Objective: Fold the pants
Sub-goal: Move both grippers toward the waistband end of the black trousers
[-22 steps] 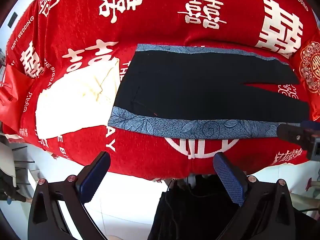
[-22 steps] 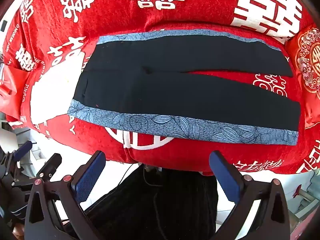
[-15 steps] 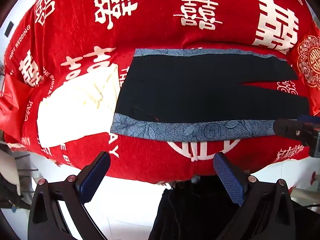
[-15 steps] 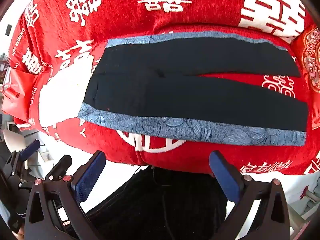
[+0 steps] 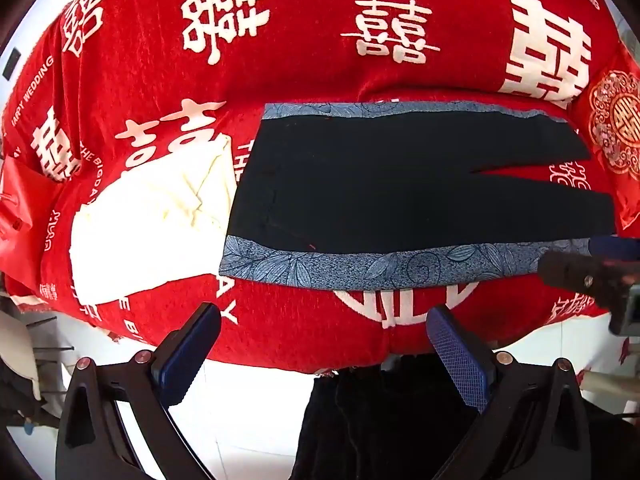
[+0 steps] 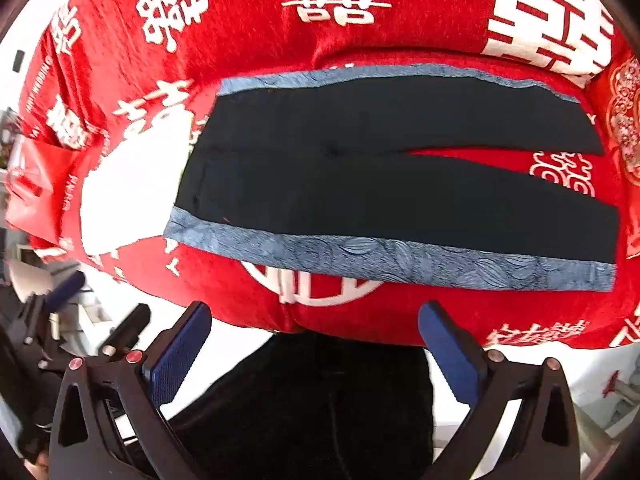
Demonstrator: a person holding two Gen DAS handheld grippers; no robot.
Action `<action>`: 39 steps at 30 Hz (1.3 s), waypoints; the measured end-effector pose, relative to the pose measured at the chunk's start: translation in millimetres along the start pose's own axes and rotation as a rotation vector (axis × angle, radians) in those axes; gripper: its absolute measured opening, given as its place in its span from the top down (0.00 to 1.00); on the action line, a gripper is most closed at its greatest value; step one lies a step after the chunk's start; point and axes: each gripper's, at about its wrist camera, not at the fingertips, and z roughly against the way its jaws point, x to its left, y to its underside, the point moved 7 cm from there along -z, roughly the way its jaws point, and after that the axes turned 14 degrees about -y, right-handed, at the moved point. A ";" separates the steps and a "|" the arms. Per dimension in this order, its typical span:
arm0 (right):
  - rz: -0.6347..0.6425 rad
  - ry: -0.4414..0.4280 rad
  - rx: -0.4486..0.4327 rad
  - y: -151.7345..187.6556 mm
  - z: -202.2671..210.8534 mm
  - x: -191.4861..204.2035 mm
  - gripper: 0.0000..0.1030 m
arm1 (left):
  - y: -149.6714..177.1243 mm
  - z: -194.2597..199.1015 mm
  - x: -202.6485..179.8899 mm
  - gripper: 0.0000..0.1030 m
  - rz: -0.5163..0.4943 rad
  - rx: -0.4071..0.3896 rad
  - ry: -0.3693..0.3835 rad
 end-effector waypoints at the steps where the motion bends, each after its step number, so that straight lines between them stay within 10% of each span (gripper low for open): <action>1: -0.003 0.008 0.000 0.6 0.0 -1.4 0.00 | 0.1 -0.2 1.1 0.00 0.001 -0.001 0.001; 39: -0.208 0.102 -0.024 -3.8 -18.9 -8.0 0.00 | -26.4 -52.8 31.3 0.00 -0.060 0.065 0.067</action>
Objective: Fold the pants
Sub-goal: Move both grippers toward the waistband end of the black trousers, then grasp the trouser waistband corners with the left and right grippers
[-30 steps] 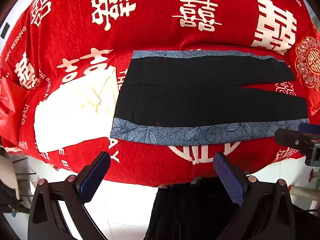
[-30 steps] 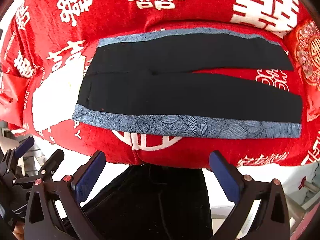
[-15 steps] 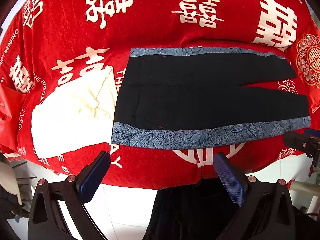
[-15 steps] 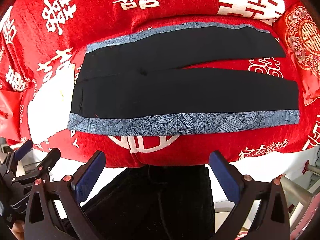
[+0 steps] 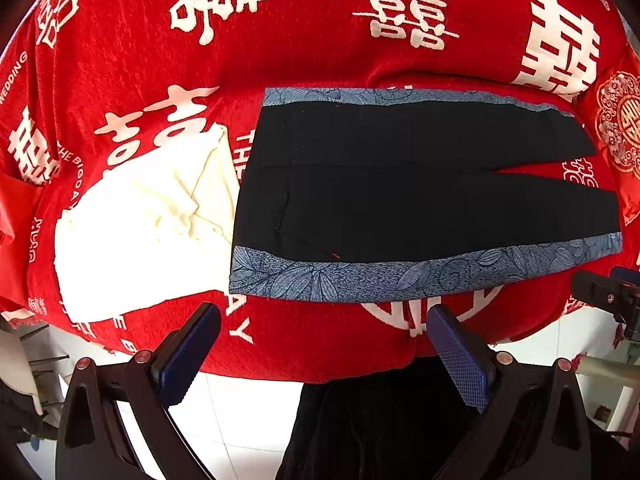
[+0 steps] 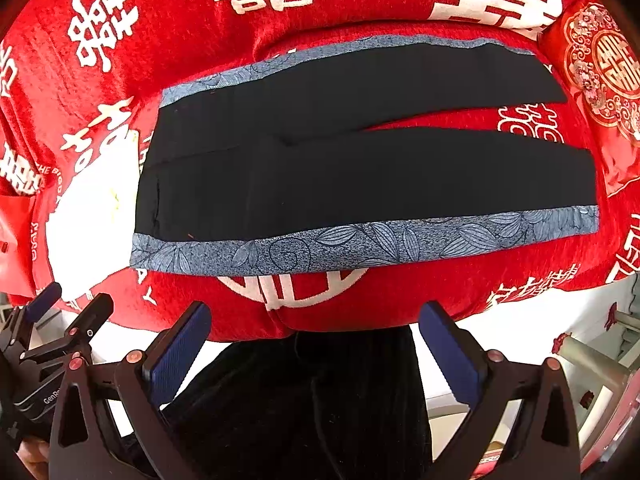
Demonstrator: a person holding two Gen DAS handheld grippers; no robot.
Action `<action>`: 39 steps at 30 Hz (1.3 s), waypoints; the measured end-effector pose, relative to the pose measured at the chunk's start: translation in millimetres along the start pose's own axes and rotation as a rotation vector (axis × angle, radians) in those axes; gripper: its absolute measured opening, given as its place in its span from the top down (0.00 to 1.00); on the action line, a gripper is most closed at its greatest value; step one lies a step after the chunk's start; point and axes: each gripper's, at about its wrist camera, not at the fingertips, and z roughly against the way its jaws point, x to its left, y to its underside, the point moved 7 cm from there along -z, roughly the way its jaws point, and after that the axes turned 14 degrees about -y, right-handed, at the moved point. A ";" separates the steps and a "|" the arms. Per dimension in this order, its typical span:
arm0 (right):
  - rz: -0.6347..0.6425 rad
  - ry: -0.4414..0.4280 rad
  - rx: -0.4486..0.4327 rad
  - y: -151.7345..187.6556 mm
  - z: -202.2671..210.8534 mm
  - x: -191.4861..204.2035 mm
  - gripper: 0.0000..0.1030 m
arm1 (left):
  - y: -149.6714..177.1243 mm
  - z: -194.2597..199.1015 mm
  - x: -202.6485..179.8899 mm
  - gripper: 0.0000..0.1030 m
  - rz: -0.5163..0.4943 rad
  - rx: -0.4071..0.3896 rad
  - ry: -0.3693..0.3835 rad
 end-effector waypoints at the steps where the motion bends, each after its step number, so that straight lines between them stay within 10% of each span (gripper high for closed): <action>1: -0.001 0.003 -0.002 -0.2 -1.1 1.0 0.00 | -0.6 -1.5 1.0 0.00 -0.003 0.001 0.002; 22: -0.029 0.105 0.055 7.4 -38.2 -9.3 0.00 | 2.6 -46.6 3.6 0.00 -0.006 0.100 0.036; 39: -0.095 -0.088 0.033 5.1 -102.4 -35.9 0.00 | 11.5 -120.3 -16.7 0.00 0.059 0.214 0.001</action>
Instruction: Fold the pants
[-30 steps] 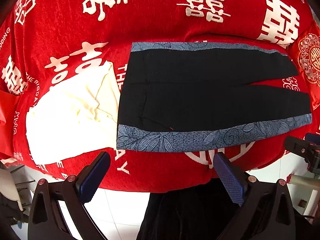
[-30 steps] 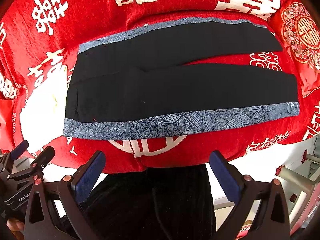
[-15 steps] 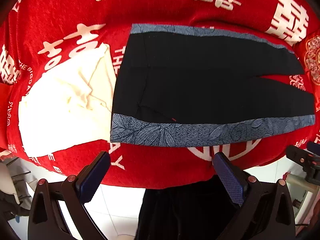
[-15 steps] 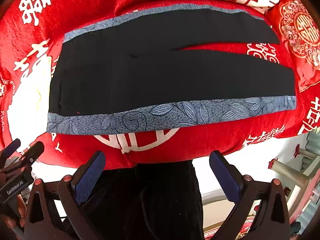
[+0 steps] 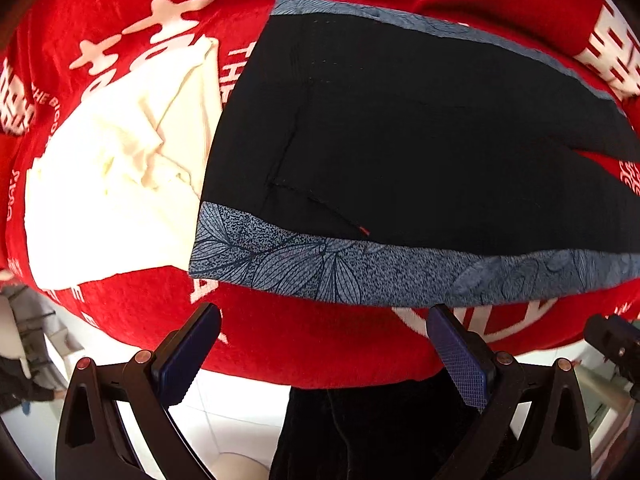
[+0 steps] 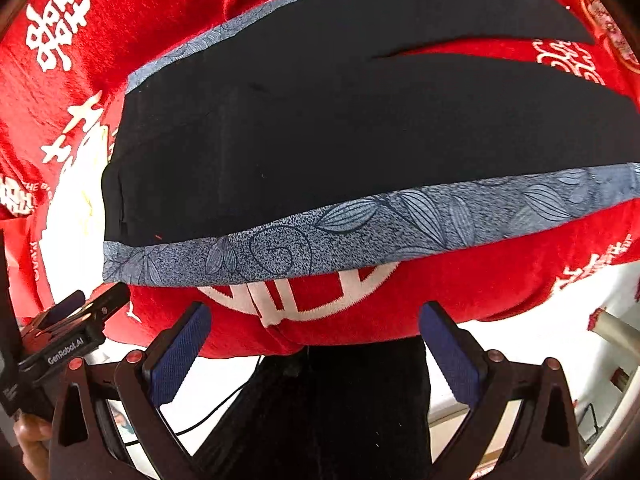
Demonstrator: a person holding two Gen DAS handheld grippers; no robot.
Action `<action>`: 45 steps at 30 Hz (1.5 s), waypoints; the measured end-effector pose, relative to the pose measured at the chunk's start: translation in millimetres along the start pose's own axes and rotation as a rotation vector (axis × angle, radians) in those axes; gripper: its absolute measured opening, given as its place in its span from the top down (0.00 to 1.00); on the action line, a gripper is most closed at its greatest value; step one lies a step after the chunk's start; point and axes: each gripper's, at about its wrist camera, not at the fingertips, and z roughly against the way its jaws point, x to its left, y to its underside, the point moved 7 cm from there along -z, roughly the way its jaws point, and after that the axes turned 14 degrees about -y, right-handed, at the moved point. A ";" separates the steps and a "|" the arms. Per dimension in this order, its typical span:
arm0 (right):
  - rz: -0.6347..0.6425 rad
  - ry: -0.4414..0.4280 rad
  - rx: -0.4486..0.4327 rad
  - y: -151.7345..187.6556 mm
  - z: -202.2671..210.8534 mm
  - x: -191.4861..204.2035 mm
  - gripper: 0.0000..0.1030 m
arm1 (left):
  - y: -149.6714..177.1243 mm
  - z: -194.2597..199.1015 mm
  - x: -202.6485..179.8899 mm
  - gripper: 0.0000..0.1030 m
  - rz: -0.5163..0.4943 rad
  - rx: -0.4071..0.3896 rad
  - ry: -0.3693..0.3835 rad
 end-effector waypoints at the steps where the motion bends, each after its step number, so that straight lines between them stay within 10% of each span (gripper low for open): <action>1: 0.001 -0.006 -0.003 -1.6 -2.9 -1.8 0.00 | -1.1 -3.5 -0.5 0.00 0.008 0.001 0.000; 12: -0.115 -0.404 -0.020 -3.2 -44.1 -36.7 0.00 | 5.5 -36.5 16.0 0.00 0.254 -0.067 0.302; 19: -0.247 -0.574 -0.045 0.8 -57.2 -66.9 0.27 | 18.5 -58.5 19.3 0.00 0.290 -0.054 0.371; 32: -0.373 -0.912 -0.113 -21.5 -69.7 -60.8 0.32 | -3.3 -71.5 3.5 0.01 0.369 -0.048 0.433; 36: -0.466 -0.840 -0.116 -16.3 -73.8 -70.7 0.87 | -8.4 -70.5 10.5 0.39 0.396 -0.047 0.390; 39: -0.426 -0.790 -0.123 -17.3 -62.7 -67.5 0.91 | -11.7 -73.0 22.6 0.78 0.408 -0.025 0.397; 45: -0.190 -0.709 -0.137 -52.7 -6.1 -26.7 0.91 | -24.8 -37.8 35.0 0.78 0.383 -0.062 0.416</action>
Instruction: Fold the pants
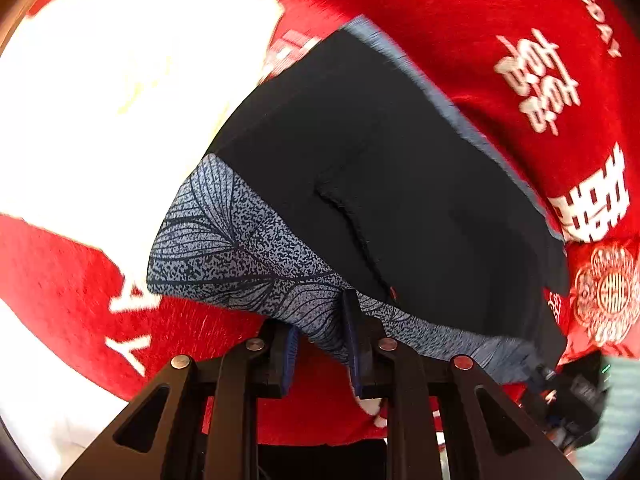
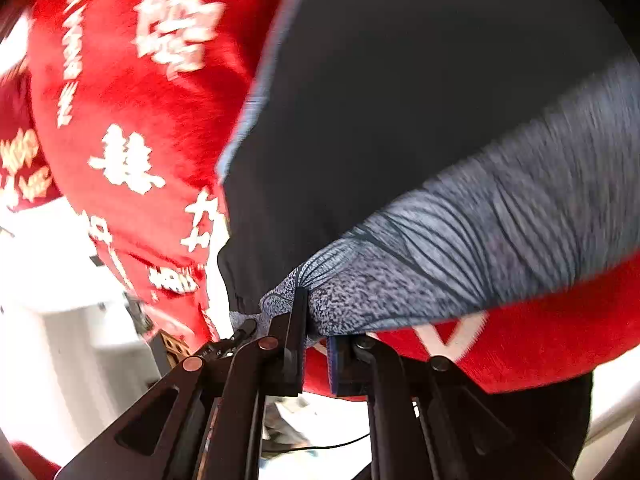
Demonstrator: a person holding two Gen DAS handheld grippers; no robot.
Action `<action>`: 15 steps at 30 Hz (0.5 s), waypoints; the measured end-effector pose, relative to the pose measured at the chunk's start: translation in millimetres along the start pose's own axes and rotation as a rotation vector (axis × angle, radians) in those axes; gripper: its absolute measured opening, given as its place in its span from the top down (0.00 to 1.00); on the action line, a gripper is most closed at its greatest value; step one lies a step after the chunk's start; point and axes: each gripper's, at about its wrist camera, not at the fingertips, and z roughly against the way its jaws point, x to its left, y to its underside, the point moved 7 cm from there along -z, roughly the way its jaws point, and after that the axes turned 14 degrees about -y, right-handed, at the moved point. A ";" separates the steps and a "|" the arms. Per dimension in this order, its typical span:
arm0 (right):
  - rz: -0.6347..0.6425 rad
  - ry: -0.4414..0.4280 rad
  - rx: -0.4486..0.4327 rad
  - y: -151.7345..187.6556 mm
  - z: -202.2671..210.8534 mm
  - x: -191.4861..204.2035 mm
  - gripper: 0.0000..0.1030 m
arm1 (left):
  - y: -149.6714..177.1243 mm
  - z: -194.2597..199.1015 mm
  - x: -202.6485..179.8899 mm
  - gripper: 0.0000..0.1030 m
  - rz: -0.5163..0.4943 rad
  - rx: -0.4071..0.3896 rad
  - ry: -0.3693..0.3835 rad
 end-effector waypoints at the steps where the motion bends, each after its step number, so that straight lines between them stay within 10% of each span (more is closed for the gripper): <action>1: 0.042 0.010 0.014 -11.0 0.7 14.8 0.91 | -3.0 7.3 -3.3 0.78 -0.003 -0.012 0.002; 8: 0.235 0.066 0.092 -110.4 -15.3 80.3 0.91 | -87.5 53.2 -50.9 0.78 0.004 -0.180 0.038; 15: 0.300 0.208 0.177 -211.1 -75.0 63.8 0.91 | -181.5 11.6 -105.4 0.78 -0.072 -0.276 -0.044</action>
